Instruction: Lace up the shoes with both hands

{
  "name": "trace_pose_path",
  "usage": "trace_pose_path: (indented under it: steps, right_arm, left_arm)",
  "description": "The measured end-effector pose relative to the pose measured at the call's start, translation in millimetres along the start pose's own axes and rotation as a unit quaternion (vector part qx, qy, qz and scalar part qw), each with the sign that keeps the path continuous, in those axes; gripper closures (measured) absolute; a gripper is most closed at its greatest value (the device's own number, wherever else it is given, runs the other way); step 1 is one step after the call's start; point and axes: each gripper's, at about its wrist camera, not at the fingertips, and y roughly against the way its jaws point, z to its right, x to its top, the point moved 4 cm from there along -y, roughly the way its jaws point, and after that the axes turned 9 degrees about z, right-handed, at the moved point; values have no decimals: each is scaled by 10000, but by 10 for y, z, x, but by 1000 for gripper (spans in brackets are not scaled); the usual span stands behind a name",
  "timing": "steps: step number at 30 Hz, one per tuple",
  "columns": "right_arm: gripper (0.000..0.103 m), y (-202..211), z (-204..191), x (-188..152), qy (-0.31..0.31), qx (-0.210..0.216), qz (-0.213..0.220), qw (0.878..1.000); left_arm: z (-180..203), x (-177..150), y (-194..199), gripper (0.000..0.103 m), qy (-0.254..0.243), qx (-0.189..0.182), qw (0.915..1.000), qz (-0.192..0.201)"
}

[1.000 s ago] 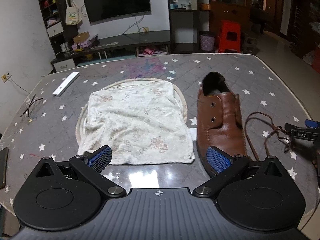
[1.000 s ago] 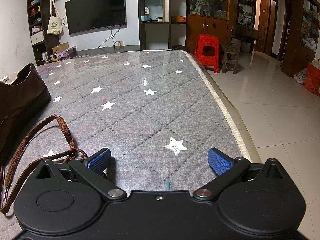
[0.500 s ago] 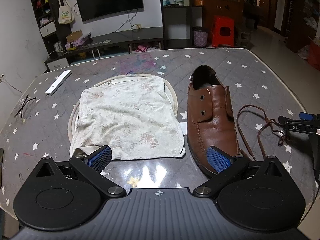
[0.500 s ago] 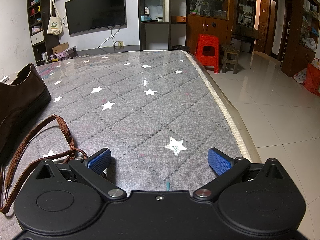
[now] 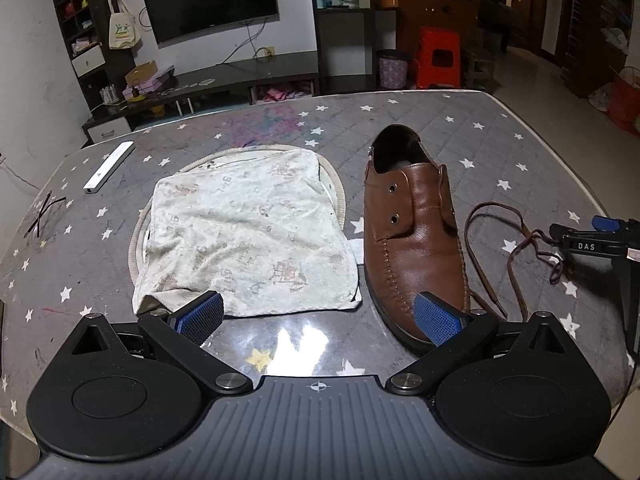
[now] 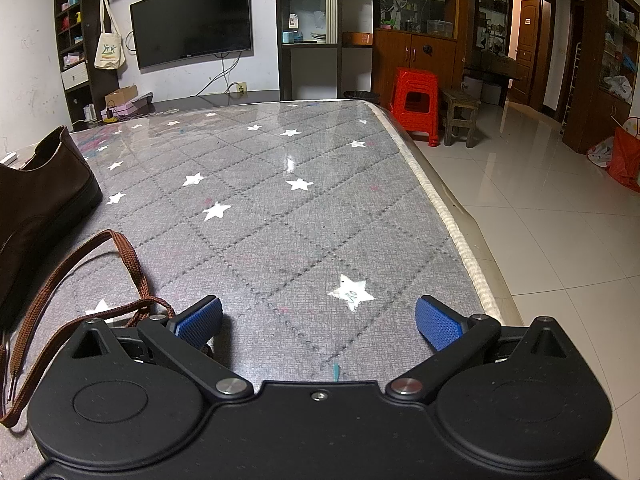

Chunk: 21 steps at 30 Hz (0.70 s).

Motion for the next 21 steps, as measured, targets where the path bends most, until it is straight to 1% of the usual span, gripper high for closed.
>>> trace_pose_path:
  steps: [21]
  right_arm:
    - [0,-5,-30,16,0,0,-1,10000]
  left_arm:
    - [54,-33,-2,1,-57,-97,9999,-50]
